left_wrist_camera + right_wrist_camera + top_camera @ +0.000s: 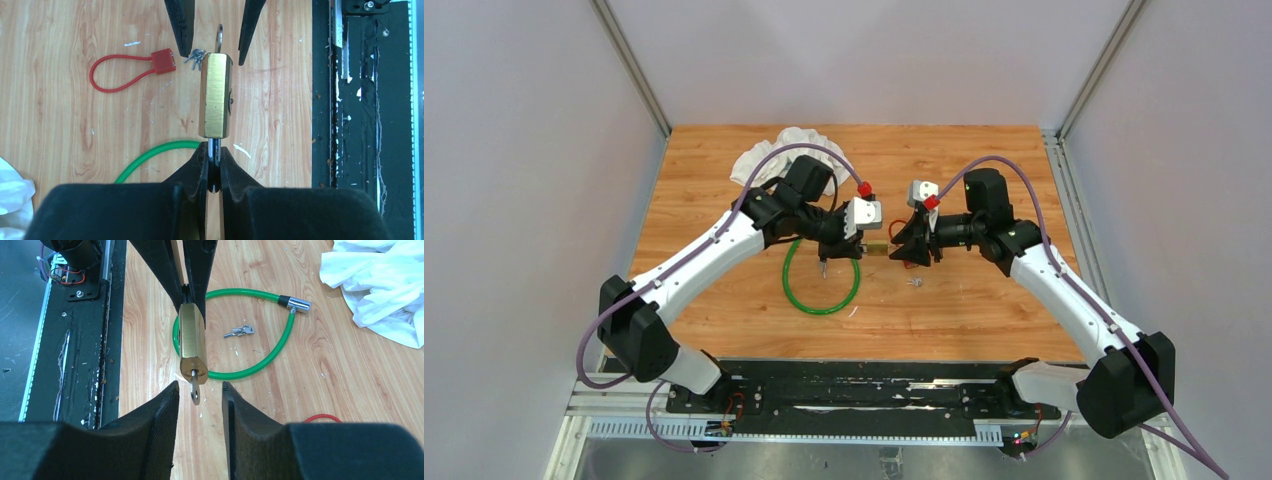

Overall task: Lock with the key
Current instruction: Lock the lock.

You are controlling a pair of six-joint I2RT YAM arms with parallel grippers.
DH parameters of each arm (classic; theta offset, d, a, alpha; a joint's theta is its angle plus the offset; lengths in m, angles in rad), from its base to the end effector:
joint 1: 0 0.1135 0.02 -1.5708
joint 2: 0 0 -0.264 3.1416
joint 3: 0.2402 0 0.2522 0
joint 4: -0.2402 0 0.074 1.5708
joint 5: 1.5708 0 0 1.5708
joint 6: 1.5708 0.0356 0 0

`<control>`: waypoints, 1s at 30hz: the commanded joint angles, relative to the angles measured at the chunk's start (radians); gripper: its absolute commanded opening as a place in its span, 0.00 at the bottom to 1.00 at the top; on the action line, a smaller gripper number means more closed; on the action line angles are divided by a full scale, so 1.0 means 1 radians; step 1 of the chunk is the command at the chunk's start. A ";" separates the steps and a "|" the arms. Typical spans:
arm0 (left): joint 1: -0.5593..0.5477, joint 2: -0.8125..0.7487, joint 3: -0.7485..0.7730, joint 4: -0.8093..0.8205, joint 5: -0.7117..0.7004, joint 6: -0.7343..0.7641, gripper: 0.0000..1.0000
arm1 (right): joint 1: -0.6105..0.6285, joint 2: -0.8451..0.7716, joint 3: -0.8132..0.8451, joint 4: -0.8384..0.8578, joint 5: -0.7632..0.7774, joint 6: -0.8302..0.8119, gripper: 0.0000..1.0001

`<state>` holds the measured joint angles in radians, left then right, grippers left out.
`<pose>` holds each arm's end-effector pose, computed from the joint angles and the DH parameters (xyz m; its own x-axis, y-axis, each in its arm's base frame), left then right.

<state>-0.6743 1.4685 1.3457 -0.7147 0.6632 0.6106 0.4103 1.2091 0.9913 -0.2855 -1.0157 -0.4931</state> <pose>0.2299 -0.2118 0.3298 -0.0088 0.5855 -0.8106 0.9996 0.0276 0.0090 0.2263 0.1314 0.3213 0.0331 -0.2577 -0.9657 -0.9959 0.0731 -0.0536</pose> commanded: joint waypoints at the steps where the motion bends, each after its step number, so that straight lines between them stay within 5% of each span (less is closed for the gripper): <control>1: 0.004 0.008 0.000 0.015 0.036 0.009 0.00 | 0.005 -0.001 0.034 -0.014 0.004 -0.019 0.35; 21: 0.004 0.015 0.001 0.012 0.032 0.001 0.00 | 0.005 0.000 0.031 -0.003 0.001 -0.001 0.01; 30: 0.004 0.002 -0.010 0.012 -0.001 0.013 0.00 | 0.005 -0.004 0.035 0.000 0.030 0.011 0.01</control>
<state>-0.6716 1.4864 1.3434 -0.7273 0.6632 0.6109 0.4103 1.2091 0.9920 -0.2932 -1.0157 -0.4915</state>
